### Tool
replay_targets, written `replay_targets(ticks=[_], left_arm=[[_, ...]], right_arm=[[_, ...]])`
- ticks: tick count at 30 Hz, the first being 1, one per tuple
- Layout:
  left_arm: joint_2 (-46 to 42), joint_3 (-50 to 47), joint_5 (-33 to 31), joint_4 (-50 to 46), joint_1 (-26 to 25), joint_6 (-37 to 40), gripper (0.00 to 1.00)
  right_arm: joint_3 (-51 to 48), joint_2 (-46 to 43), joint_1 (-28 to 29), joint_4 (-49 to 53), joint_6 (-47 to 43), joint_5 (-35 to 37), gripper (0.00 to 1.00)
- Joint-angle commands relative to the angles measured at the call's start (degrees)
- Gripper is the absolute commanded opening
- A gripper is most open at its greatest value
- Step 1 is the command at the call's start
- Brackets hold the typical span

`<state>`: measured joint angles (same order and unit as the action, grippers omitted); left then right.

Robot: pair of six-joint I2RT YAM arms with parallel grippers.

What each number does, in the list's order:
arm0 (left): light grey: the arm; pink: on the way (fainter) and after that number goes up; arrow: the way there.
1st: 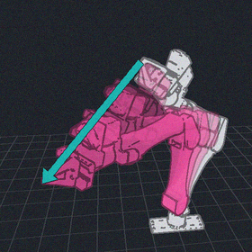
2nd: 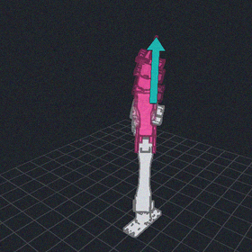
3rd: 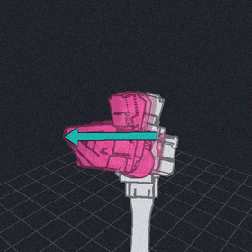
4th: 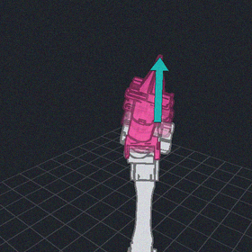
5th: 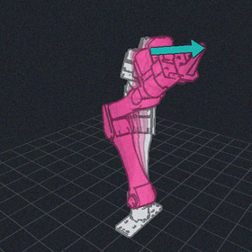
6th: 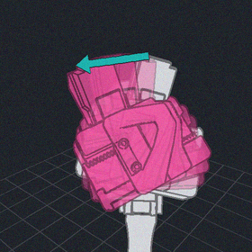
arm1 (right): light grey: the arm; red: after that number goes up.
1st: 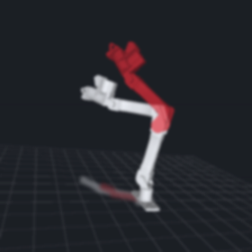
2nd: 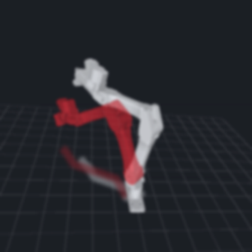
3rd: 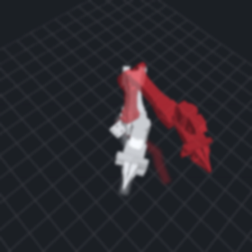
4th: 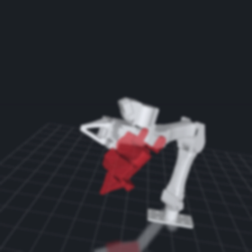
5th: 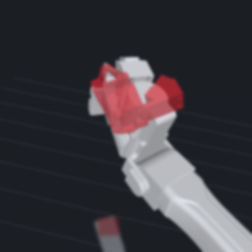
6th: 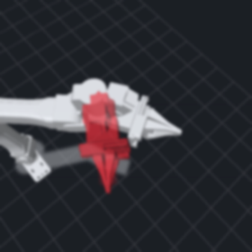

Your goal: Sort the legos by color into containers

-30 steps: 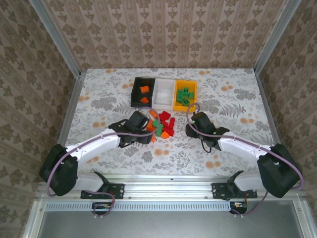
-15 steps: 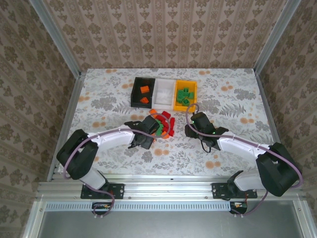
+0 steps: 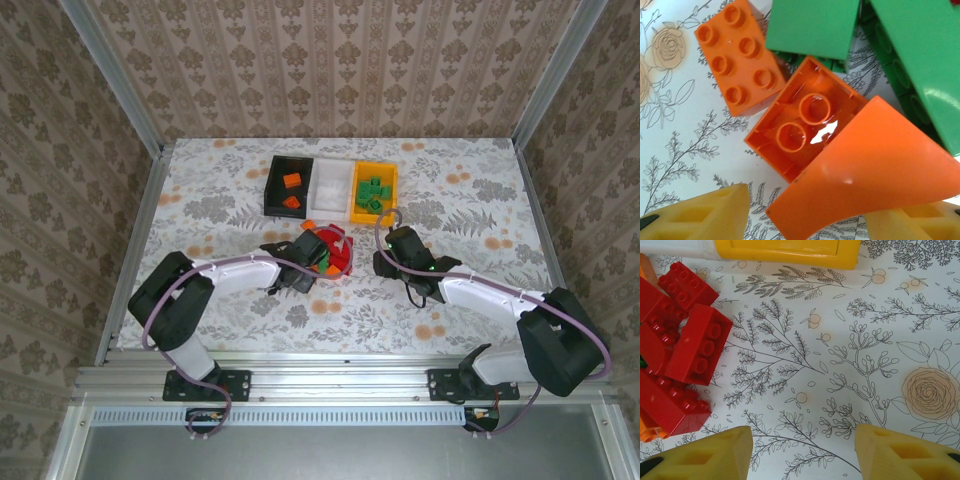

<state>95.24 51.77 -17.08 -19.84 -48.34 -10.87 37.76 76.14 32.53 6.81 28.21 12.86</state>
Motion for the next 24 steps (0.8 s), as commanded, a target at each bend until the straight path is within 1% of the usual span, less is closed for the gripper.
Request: replay_targets(ticks=[1, 5, 9, 13, 17, 20, 24], left_arm=[[0.39, -0.65, 2.84, 2.84, -0.04, 2.17, 0.59], [1.17, -1.67, 4.45, 4.96, -0.04, 2.43, 0.54], [0.30, -1.75, 4.46, 3.48, -0.93, 1.78, 0.49], [-3.18, -2.75, 3.63, 1.13, -3.23, 0.34, 0.49], [-6.07, -4.08, 6.63, 1.81, -5.78, -1.24, 0.48], [-6.10, -4.16, 9.23, 2.38, -6.32, -1.68, 0.48], [-7.16, -4.29, 7.09, 1.72, -6.00, -1.78, 0.49]], right_arm=[[0.04, -0.99, 0.34, 0.00, -0.80, 0.30, 0.58], [0.12, -0.80, 0.34, -0.11, -0.87, 0.23, 0.57], [0.12, -0.42, 0.34, -0.09, -0.87, 0.23, 0.58], [0.25, -0.15, 0.34, -0.18, -0.85, 0.06, 0.58], [0.39, -0.27, 0.42, -0.03, -1.04, 0.29, 0.57], [0.22, -0.69, 0.42, 0.16, -1.11, 0.71, 0.58], [0.04, -1.30, 0.42, 0.38, -1.13, 1.00, 0.57]])
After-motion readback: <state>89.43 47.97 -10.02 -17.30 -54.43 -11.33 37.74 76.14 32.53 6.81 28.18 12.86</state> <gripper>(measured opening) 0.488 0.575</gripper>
